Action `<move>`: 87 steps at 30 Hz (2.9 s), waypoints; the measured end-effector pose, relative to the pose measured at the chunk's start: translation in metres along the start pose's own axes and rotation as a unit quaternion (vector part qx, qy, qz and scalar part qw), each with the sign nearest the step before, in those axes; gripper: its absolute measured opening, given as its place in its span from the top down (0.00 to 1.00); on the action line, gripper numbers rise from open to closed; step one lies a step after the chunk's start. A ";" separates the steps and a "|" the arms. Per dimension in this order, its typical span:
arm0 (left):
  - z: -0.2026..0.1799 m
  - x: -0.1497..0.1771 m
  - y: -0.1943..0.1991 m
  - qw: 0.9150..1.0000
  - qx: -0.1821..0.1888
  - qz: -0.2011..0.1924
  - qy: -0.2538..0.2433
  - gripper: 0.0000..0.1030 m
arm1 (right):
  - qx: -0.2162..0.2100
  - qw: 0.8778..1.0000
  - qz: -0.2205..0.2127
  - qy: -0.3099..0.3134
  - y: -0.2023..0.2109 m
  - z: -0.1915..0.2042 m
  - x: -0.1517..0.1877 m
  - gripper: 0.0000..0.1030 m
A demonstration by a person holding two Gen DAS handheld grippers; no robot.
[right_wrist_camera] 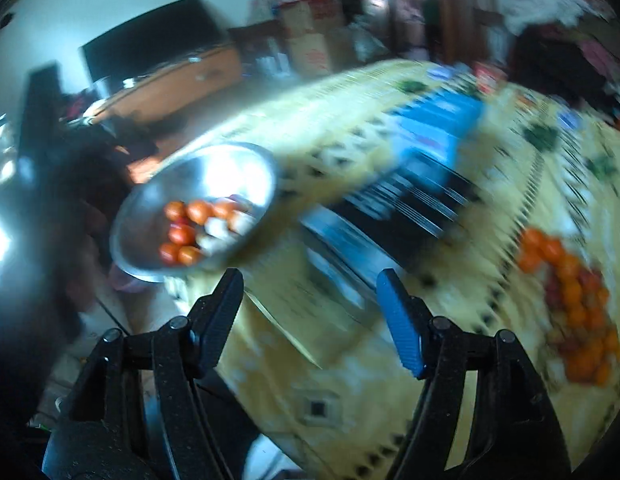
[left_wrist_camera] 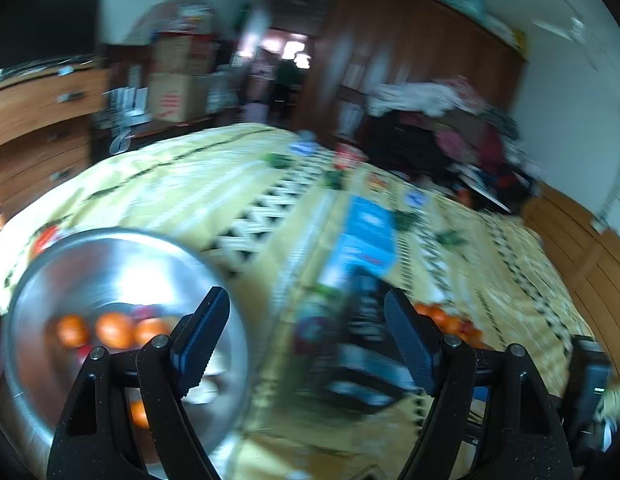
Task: Organize fruits
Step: 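Grasp an orange with the right tool while the left tool grasps another orange, then carry both held oranges over the steel bowl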
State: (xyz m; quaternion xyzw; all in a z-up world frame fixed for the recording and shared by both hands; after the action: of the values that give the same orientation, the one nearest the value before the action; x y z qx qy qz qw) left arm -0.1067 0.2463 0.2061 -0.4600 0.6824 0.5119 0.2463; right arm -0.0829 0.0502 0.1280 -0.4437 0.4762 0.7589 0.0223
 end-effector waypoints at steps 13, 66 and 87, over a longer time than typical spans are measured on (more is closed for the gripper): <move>-0.179 0.036 -0.151 0.978 0.125 0.145 -0.088 0.21 | 0.113 0.985 0.013 -0.127 -0.038 -0.218 0.026 0.45; -0.248 0.134 -0.362 0.958 0.126 0.230 -0.114 0.64 | 0.102 0.955 -0.052 -0.274 0.020 -0.278 0.065 0.64; 0.015 -0.048 0.005 0.997 -0.061 -0.035 -0.020 0.64 | -0.072 0.993 -0.094 -0.019 0.032 -0.006 -0.113 0.64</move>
State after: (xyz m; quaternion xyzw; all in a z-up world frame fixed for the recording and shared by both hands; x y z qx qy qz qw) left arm -0.0912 0.2782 0.2418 -0.4877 0.6282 0.5526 0.2492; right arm -0.0252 0.0722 0.2276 -0.4722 0.3759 0.7942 0.0707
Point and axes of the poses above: each gripper's, at about its wrist camera, not at the fingertips, and y roughly against the way its jaws point, z to its left, x to its underside, the point moved 5 cm from there along -y, roughly the way its jaws point, and after that the axes turned 5 degrees about x, right-handed, at the moved point
